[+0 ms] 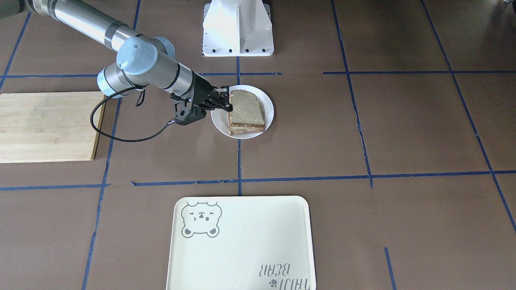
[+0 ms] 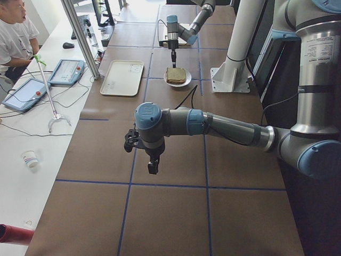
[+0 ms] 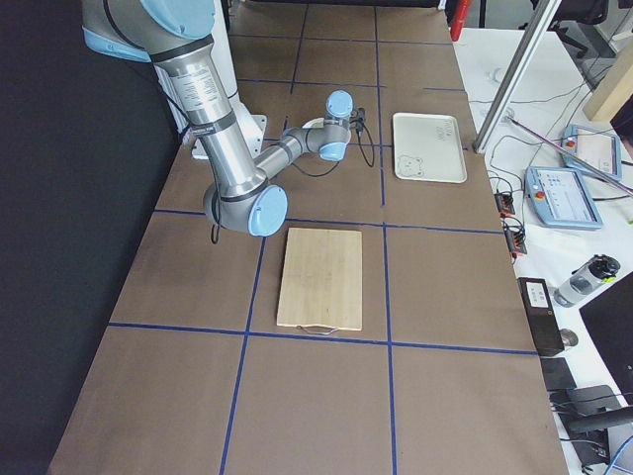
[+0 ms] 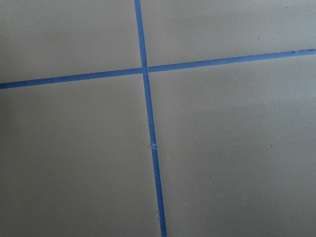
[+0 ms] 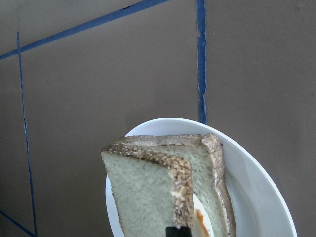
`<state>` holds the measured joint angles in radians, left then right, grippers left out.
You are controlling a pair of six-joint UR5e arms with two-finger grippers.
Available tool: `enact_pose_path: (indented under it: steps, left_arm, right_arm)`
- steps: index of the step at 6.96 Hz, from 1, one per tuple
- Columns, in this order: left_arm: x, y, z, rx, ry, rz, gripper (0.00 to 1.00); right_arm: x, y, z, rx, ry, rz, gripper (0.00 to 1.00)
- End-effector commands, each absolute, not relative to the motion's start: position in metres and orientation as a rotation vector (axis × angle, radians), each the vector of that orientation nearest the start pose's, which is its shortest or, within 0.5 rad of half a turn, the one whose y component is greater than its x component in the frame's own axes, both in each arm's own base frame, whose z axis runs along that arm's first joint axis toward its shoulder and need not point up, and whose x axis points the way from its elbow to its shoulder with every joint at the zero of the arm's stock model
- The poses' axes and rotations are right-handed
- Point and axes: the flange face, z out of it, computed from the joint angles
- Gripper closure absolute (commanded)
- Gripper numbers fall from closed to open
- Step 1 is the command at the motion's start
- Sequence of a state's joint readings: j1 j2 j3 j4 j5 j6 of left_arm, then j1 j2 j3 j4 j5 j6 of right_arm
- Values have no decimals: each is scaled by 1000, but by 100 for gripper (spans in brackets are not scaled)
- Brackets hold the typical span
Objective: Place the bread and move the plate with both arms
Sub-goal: 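Lower the bread onto the egg toast and open the right gripper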
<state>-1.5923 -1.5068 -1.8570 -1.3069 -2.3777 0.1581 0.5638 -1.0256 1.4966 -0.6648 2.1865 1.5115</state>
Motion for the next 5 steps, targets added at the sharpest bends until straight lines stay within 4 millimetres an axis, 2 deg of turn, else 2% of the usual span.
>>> enact_pose_path:
  steps: [1, 2, 4, 5]
  left_arm:
    - [-71, -451, 572, 35, 807, 113, 0]
    - [-70, -451, 573, 33, 809, 115, 0]
    - [-69, -453, 564, 50, 809, 123, 0]
    - [-64, -457, 558, 58, 815, 137, 0]
  right_arm:
    - [-525, -420, 269, -78, -1407, -13, 100]
    - [-526, -420, 270, -78, -1401, -13, 83]
    - [-530, -423, 278, -83, -1387, -7, 24]
    - [-528, -425, 278, -81, -1390, -6, 4]
